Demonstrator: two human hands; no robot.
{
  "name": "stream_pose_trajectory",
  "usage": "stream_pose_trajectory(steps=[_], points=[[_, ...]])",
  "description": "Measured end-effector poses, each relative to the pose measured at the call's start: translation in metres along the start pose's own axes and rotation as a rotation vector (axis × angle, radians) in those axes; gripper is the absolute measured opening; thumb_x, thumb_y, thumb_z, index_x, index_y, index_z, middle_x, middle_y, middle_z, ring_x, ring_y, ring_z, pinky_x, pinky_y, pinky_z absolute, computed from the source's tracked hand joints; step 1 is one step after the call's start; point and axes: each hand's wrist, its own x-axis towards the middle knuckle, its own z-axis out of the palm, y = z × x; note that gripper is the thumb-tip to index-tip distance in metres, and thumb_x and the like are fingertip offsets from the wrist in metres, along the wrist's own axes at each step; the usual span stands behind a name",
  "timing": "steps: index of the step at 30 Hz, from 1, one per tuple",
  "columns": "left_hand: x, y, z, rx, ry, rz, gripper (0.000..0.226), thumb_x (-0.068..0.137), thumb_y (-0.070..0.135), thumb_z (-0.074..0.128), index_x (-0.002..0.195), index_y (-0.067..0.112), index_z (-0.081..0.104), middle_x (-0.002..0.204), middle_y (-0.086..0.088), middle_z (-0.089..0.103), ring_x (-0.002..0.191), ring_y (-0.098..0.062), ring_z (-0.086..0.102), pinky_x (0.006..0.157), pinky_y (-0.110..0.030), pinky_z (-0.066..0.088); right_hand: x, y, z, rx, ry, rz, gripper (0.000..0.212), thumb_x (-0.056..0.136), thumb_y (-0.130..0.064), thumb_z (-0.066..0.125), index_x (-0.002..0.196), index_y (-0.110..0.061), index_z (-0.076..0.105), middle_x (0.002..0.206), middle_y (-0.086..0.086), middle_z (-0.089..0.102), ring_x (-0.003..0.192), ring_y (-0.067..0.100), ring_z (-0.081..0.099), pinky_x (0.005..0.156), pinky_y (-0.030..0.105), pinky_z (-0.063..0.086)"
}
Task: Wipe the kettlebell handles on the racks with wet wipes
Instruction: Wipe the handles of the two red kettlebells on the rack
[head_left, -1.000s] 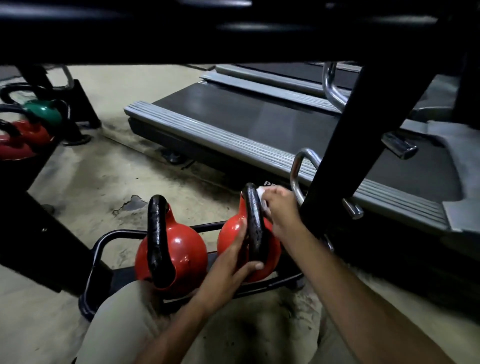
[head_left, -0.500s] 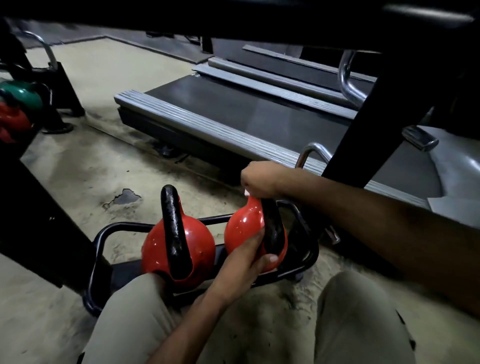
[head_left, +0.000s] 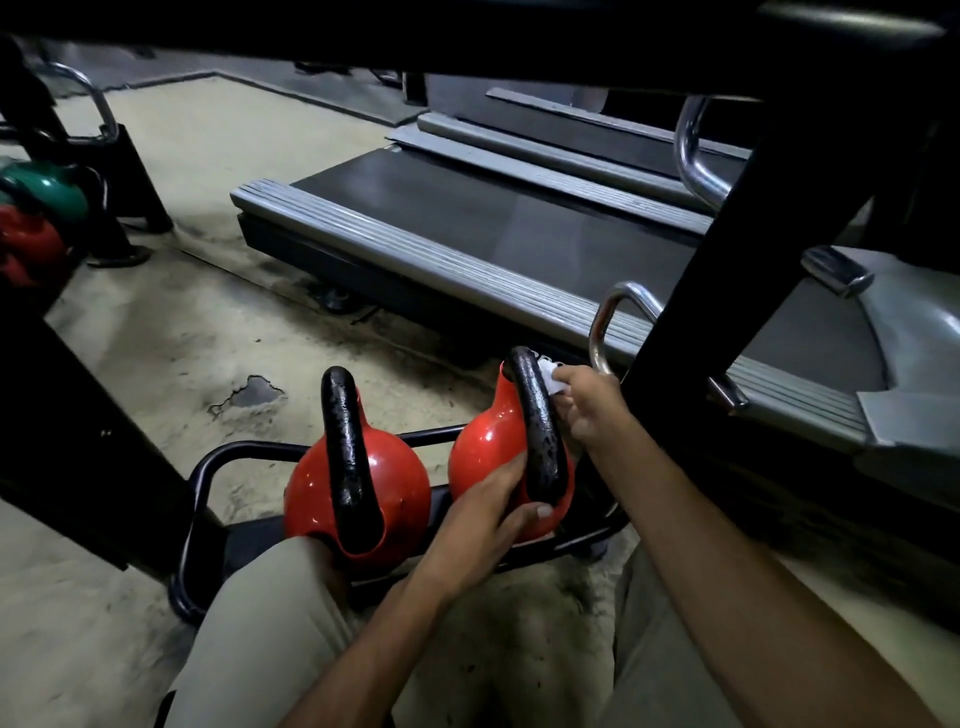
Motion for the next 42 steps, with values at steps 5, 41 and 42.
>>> stream_pose_trajectory(steps=[5, 41, 42], points=[[-0.002, 0.001, 0.002, 0.002, 0.012, 0.001, 0.063, 0.103, 0.031, 0.063, 0.158, 0.036, 0.035, 0.155, 0.023, 0.048, 0.146, 0.005, 0.038, 0.123, -0.036, 0.034, 0.004, 0.012, -0.008, 0.061, -0.118, 0.039, 0.034, 0.074, 0.002, 0.065, 0.105, 0.017, 0.064, 0.092, 0.034, 0.071, 0.047, 0.020, 0.057, 0.041, 0.020, 0.046], [0.000, 0.010, -0.003, 0.005, -0.005, -0.026, 0.057, 0.100, 0.024, 0.068, 0.152, 0.032, 0.047, 0.146, 0.022, 0.057, 0.139, 0.001, 0.048, 0.119, -0.033, 0.039, -0.013, 0.021, -0.003, 0.420, -0.356, 0.311, 0.040, 0.103, -0.006, 0.032, 0.104, 0.014, 0.066, 0.095, 0.031, 0.073, 0.071, 0.035, 0.077, 0.060, 0.040, 0.065], [0.000, 0.009, -0.003, 0.004, -0.003, -0.025, 0.057, 0.100, 0.024, 0.068, 0.152, 0.032, 0.047, 0.146, 0.021, 0.058, 0.139, 0.001, 0.048, 0.120, -0.033, 0.039, -0.014, 0.021, -0.003, 0.436, -0.364, 0.299, 0.039, 0.103, -0.005, 0.032, 0.104, 0.013, 0.066, 0.095, 0.030, 0.072, 0.072, 0.035, 0.077, 0.059, 0.040, 0.064]])
